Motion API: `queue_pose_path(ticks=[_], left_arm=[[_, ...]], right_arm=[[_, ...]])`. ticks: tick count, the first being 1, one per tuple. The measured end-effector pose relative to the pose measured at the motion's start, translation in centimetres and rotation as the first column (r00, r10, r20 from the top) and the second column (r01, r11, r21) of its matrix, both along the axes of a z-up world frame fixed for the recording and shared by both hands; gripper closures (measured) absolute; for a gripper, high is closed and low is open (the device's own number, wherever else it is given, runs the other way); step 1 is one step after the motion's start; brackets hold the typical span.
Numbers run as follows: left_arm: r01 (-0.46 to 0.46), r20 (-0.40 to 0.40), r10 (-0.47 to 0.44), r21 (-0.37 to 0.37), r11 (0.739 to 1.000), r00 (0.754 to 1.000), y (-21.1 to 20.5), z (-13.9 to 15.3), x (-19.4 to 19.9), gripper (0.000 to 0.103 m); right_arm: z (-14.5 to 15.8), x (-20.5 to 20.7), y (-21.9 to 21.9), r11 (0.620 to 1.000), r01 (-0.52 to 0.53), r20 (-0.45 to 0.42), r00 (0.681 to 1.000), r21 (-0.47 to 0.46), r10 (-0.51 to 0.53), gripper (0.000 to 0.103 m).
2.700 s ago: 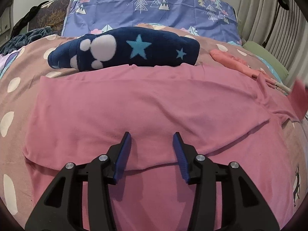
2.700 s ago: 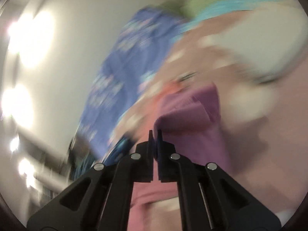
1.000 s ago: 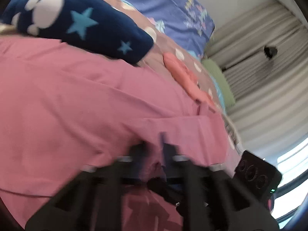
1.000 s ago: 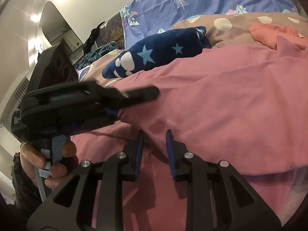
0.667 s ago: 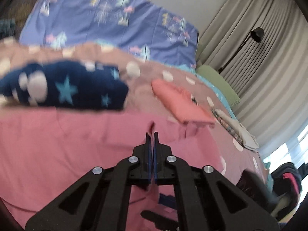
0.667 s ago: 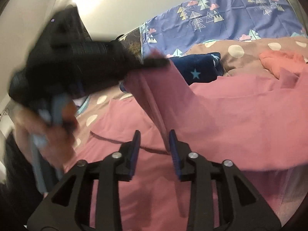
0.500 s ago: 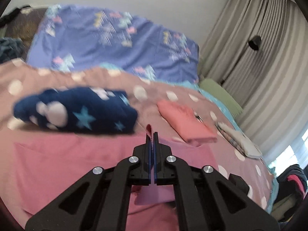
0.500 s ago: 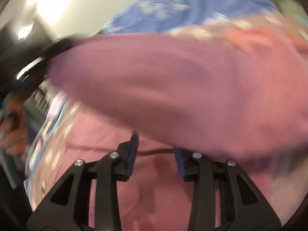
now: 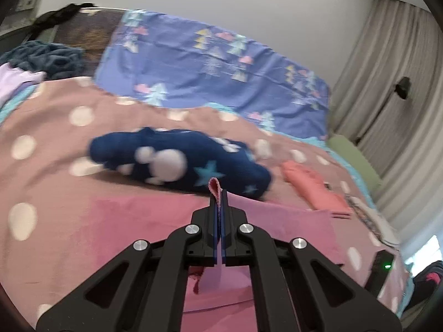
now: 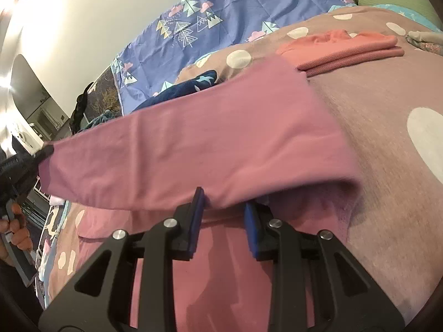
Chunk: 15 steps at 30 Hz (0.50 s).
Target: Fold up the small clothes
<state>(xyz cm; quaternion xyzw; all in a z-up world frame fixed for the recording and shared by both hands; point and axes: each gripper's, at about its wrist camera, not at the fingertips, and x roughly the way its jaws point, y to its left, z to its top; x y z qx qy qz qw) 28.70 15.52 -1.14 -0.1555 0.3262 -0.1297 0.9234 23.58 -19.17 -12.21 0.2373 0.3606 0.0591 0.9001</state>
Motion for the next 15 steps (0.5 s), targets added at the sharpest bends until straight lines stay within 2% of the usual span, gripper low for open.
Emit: queue_pose_path(ticks=[3,5,8,10,13,15], left_arm=[[-0.071,-0.036,0.072,0.019,0.997,0.997,2.8,-1.5,-0.1,0.102],[-0.121,-0.076,0.126,0.061,0.991,0.989,4.5,-3.6,0.3,0.102],[-0.171,-0.157,0.188,0.114,0.979,0.97,6.3,-7.2,1.0,0.1],[-0.208,-0.165,0.23,0.143,0.968,0.959,6.8,-8.2,0.8,0.096],[-0.174,-0.123,0.187,0.106,0.979,0.975,6.5,-8.0,-0.4,0.085],[-0.148,-0.104,0.165,0.152,0.977,0.981,5.2,-8.0,-1.1,0.064]], right_arm=[[-0.2,-0.5,-0.1,1.0,0.0,-0.003,1.0,-0.015,0.0,0.074],[-0.4,-0.5,-0.1,1.0,-0.014,-0.005,1.0,-0.012,0.014,0.068],[-0.3,-0.8,0.3,0.999,-0.031,-0.004,1.0,-0.02,0.031,0.062],[-0.2,-0.8,0.6,0.999,-0.04,0.0,0.999,-0.029,0.04,0.058],[-0.2,-0.7,0.8,0.998,-0.05,0.001,0.999,-0.03,0.05,0.055],[-0.1,-0.8,0.9,0.998,-0.054,0.002,0.999,-0.028,0.054,0.054]])
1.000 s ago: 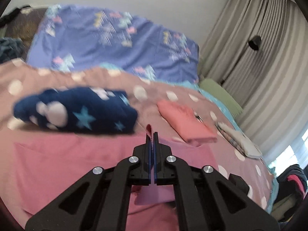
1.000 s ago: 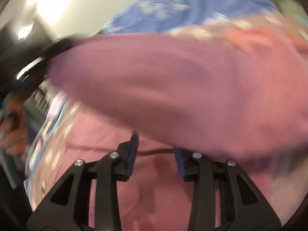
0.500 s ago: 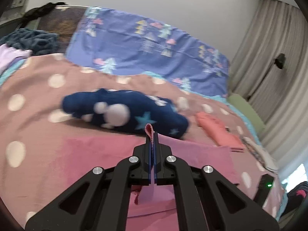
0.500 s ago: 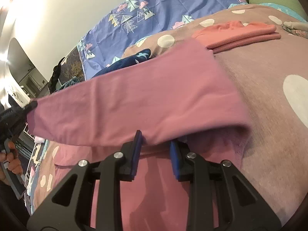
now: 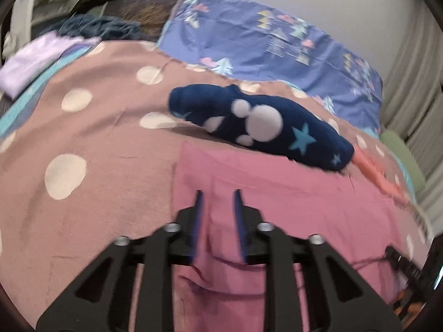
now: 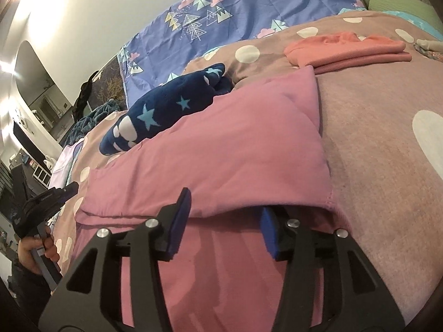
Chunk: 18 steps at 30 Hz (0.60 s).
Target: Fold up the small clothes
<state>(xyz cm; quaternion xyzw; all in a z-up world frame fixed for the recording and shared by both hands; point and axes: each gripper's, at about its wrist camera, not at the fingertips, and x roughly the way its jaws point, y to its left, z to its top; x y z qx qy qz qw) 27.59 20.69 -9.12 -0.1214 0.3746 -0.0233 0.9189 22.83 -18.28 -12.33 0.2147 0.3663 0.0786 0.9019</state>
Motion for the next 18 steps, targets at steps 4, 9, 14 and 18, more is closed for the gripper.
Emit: queue_pose_path(ticks=[4,9,14,18], left_arm=[[0.034,-0.102,-0.017,0.17,0.985,0.995,-2.6,-3.6,-0.1,0.057],[0.013,-0.092,0.004,0.19,0.982,0.996,-2.5,-3.3,-0.3,0.052],[0.005,-0.09,0.02,0.265,0.964,0.996,-3.5,-3.6,-0.5,0.049],[-0.025,-0.098,0.055,0.283,0.959,0.994,-3.3,-3.8,-0.4,0.037]], right_arm=[[0.0,-0.4,-0.1,1.0,-0.006,-0.009,1.0,-0.003,0.006,0.054],[0.1,-2.8,-2.4,0.997,0.071,-0.048,0.996,-0.018,-0.072,0.06],[1.7,-5.4,-3.4,0.998,0.043,-0.065,0.997,-0.047,-0.046,0.06],[5.1,-5.4,-3.9,0.995,0.054,0.056,0.997,-0.087,-0.049,0.06]])
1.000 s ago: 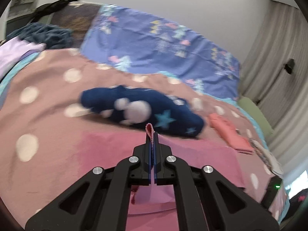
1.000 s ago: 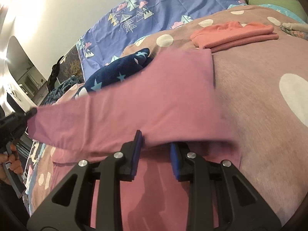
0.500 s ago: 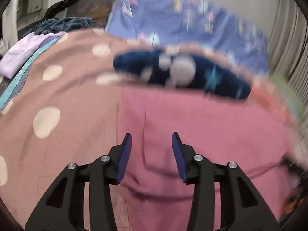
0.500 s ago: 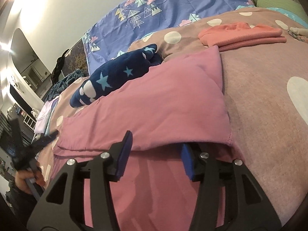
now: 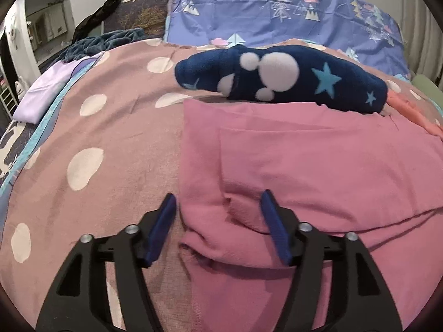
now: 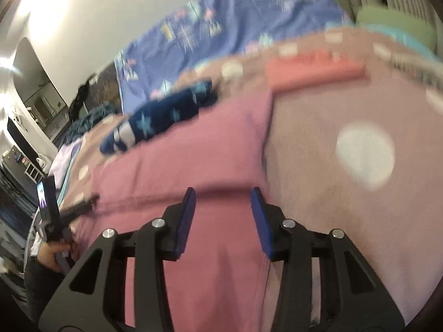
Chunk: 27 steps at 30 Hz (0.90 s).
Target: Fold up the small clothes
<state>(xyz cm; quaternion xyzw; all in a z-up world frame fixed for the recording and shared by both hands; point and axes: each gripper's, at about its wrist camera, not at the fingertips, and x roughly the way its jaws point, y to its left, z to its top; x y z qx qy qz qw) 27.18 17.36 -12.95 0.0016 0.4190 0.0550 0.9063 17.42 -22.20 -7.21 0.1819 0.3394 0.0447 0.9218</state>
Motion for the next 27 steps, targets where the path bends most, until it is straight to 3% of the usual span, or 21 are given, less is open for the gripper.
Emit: queue_pose_path(ticks=[3,6,7,8,9,10,13,14,16,18,20,23,25,27], left_arm=[[-0.005,-0.005,0.005,-0.05,0.999,1.0,0.8,-0.1,0.1,0.034],[-0.011,-0.007,0.011,-0.077,0.997,1.0,1.1,-0.2,0.1,0.033],[-0.012,-0.007,0.011,-0.073,0.997,1.0,1.0,-0.2,0.1,0.033],[-0.012,-0.007,0.012,-0.062,0.998,1.0,0.8,-0.2,0.1,0.033],[-0.013,-0.007,0.012,-0.054,0.998,1.0,0.8,-0.2,0.1,0.033],[-0.013,-0.007,0.013,-0.05,0.999,1.0,0.7,-0.2,0.1,0.033],[-0.016,-0.01,0.015,-0.055,0.998,1.0,0.8,-0.2,0.2,0.032],[-0.017,-0.011,0.017,-0.059,0.998,1.0,0.8,-0.2,0.2,0.031],[-0.02,-0.01,0.02,-0.058,0.998,1.0,0.9,-0.2,0.2,0.03],[-0.019,-0.011,0.018,-0.055,0.998,1.0,0.9,-0.2,0.2,0.03],[-0.019,-0.011,0.018,-0.055,0.998,1.0,0.8,-0.2,0.2,0.03],[-0.02,-0.01,0.019,-0.053,0.998,1.0,0.8,-0.2,0.2,0.03],[-0.02,-0.01,0.019,-0.051,0.998,1.0,0.9,-0.2,0.2,0.029],[-0.02,-0.01,0.02,-0.053,0.998,1.0,0.9,-0.2,0.2,0.029]], right_arm=[[1.3,3.4,-1.5,0.998,0.056,0.025,0.998,-0.037,-0.055,0.059],[-0.4,10.2,-3.9,0.995,0.097,-0.114,0.989,-0.008,-0.097,0.057],[-2.0,12.8,-4.7,0.995,0.092,-0.204,0.975,0.038,-0.083,0.062],[-3.0,14.1,-5.0,0.993,0.076,-0.24,0.969,0.087,-0.053,0.086],[-3.2,14.8,-5.0,0.994,0.051,-0.24,0.971,0.101,-0.025,0.099],[-2.6,15.2,-4.2,0.999,0.001,-0.217,0.976,0.037,0.007,0.1],[-0.6,14.4,-3.3,0.991,0.01,-0.121,0.992,-0.136,-0.027,0.1],[-0.9,14.6,-3.5,0.984,0.027,-0.128,0.991,-0.175,-0.049,0.103],[-2.3,15.5,-4.3,0.935,0.118,-0.149,0.973,-0.334,-0.176,0.103],[-2.9,15.1,-5.9,0.952,0.135,-0.156,0.971,-0.273,-0.182,0.102],[-1.3,13.3,-6.3,0.981,0.107,-0.119,0.985,-0.16,-0.127,0.099],[1.4,9.3,-3.2,0.991,-0.046,-0.022,0.999,-0.127,0.043,0.099],[1.6,6.9,0.0,0.966,-0.164,-0.022,0.986,-0.199,0.163,0.085],[-1.2,5.4,2.4,0.921,-0.214,-0.128,0.975,-0.326,0.181,0.071]])
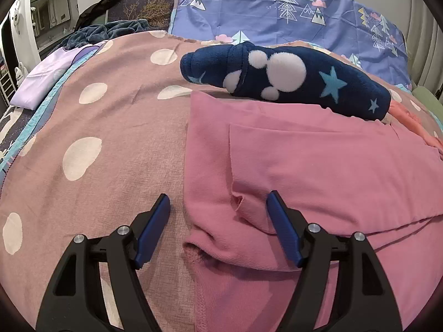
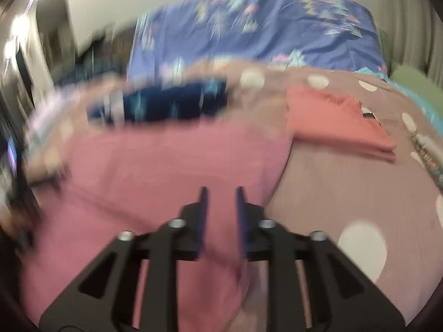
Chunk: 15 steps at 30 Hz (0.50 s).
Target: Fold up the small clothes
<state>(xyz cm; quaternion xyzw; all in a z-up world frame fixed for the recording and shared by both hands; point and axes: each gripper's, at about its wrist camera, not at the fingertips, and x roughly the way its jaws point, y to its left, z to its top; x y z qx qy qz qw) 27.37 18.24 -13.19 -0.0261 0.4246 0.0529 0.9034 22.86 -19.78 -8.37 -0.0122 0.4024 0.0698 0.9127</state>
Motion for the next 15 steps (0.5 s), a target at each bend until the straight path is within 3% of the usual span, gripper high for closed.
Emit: queue_pose_path(ticks=[1,3,7,9,12,15], left_arm=[[0.001,0.0,-0.001,-0.003,1.0,1.0,0.0,0.0,0.0,0.029],[0.0,-0.006,0.0,-0.011,1.0,1.0,0.1,0.0,0.1,0.028],[0.01,0.003,-0.01,-0.073,0.997,1.0,1.0,0.5,-0.3,0.03],[0.019,0.019,-0.017,-0.12,0.993,1.0,1.6,1.5,-2.0,0.033],[0.089,0.075,-0.079,-0.138,0.986,0.994,1.5,2.8,-6.0,0.033],[0.149,0.056,-0.143,-0.131,0.98,0.988,1.1,2.9,-10.8,0.033]], right_arm=[[-2.5,0.0,0.1,0.999,0.022,-0.054,0.998,-0.037,-0.024,0.07],[-3.4,-0.8,-0.6,0.999,0.031,-0.015,0.999,-0.014,-0.031,0.07],[-1.8,-2.1,-1.3,0.985,0.173,-0.036,0.984,-0.01,-0.173,0.07],[-0.7,-4.6,-1.3,0.984,0.178,-0.048,0.983,0.026,-0.177,0.07],[2.0,-8.7,-1.5,0.986,0.162,0.032,0.986,0.027,-0.163,0.07],[4.2,-11.3,-1.0,0.989,0.146,0.102,0.984,0.004,-0.146,0.07]])
